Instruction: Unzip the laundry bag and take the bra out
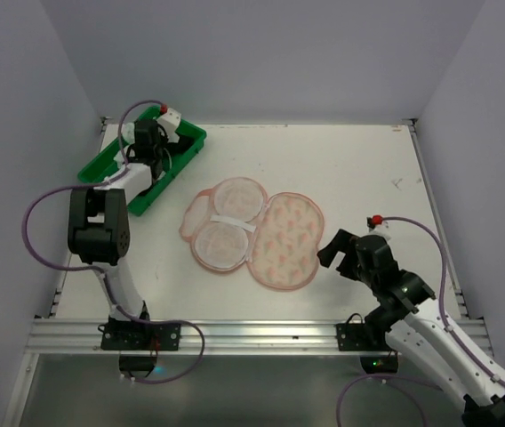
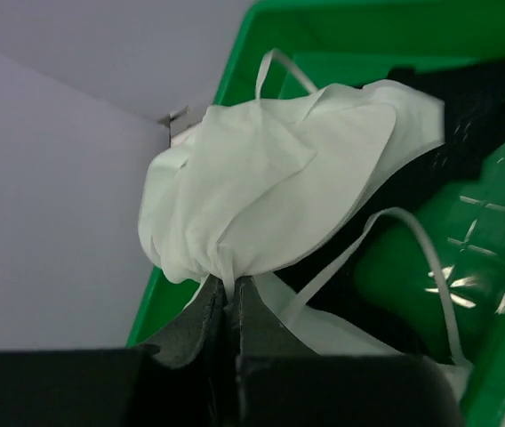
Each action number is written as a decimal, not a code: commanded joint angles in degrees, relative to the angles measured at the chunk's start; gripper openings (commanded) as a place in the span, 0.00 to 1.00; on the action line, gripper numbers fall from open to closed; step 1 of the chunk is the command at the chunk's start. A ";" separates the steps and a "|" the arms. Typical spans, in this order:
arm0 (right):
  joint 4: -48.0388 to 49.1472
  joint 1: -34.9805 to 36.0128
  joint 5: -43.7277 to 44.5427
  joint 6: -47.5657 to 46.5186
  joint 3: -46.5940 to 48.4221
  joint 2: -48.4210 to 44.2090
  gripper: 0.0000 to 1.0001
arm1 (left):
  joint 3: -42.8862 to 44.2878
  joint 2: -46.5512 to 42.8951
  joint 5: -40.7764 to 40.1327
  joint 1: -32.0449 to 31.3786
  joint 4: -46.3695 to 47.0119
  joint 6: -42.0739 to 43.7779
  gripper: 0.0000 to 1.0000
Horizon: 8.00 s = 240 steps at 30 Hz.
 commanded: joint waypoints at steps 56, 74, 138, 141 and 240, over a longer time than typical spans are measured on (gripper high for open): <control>18.92 -6.46 -12.01 -0.13 18.36 56.46 0.38 | -30.25 -21.75 15.85 -18.09 -22.34 -59.63 0.68; -2.97 -6.37 -5.14 -14.79 32.25 35.29 0.00 | -27.09 -15.51 19.81 -45.50 -13.39 -76.41 0.50; 7.24 14.63 -1.91 -10.94 41.73 67.53 0.46 | -51.70 -24.47 8.82 -49.20 0.07 -88.37 0.25; 6.18 15.51 -1.11 -10.59 43.58 69.64 0.44 | -51.78 -23.24 9.79 -49.29 0.95 -88.54 0.24; -6.13 17.80 -1.28 2.24 60.64 77.82 0.00 | -56.35 -24.38 14.01 -49.29 9.74 -87.49 0.15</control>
